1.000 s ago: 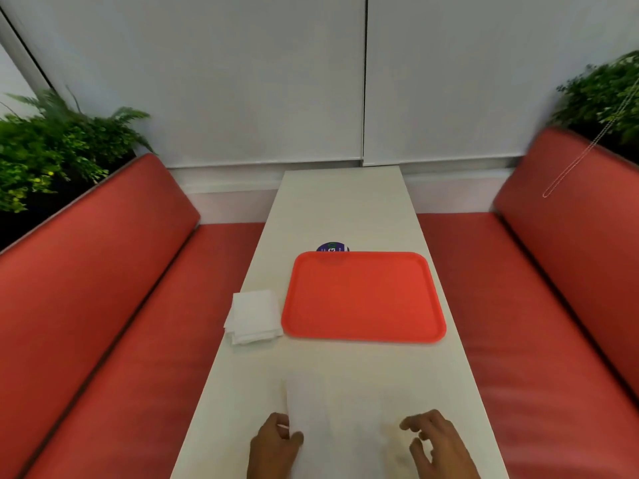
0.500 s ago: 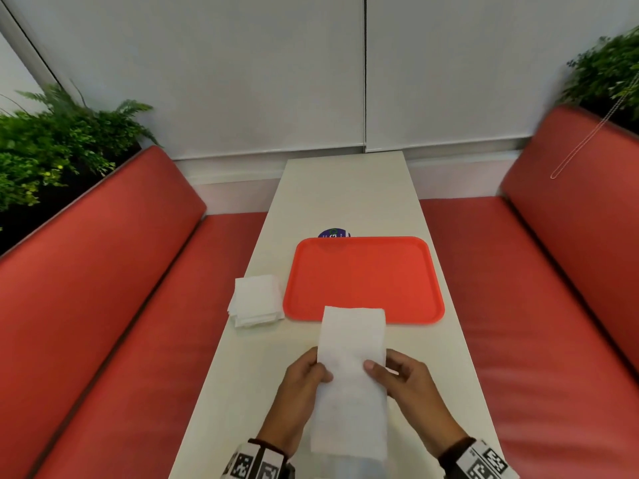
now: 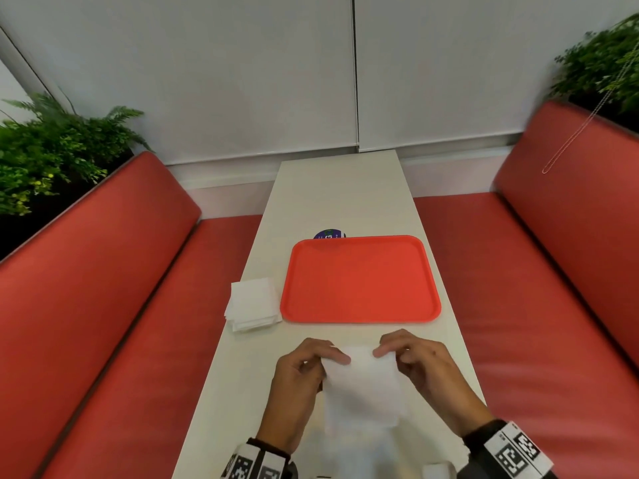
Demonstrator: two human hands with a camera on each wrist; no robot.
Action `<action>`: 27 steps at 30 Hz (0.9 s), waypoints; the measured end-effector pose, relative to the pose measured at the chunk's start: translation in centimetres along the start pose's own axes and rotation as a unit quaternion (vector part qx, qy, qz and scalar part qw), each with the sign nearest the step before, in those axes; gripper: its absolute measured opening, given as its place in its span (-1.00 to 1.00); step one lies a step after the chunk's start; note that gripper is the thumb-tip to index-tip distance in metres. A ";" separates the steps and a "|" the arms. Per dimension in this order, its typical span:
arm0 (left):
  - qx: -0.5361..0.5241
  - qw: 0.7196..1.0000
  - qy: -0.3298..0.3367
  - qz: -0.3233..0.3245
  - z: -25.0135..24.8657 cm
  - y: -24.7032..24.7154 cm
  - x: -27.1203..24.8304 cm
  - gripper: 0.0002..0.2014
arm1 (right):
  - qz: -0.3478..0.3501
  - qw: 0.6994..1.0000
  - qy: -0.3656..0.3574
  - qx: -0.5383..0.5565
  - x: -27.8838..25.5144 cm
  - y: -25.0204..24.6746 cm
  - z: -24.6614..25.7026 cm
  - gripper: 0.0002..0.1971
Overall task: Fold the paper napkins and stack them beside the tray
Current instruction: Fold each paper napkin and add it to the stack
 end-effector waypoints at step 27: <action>0.097 0.960 -0.099 -0.244 14.0 -20.7 2.5 -0.70 | -0.116 0.988 0.055 -0.084 25.5 16.1 -6.0 -0.61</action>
Point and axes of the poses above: each hand's wrist, its own x-axis towards the middle knuckle, its own y-axis out of the palm, z = x × y, the point moved 7 cm from there along x, towards the middle knuckle, and after that the axes turned 13 degrees about y, right-handed, at the moved point
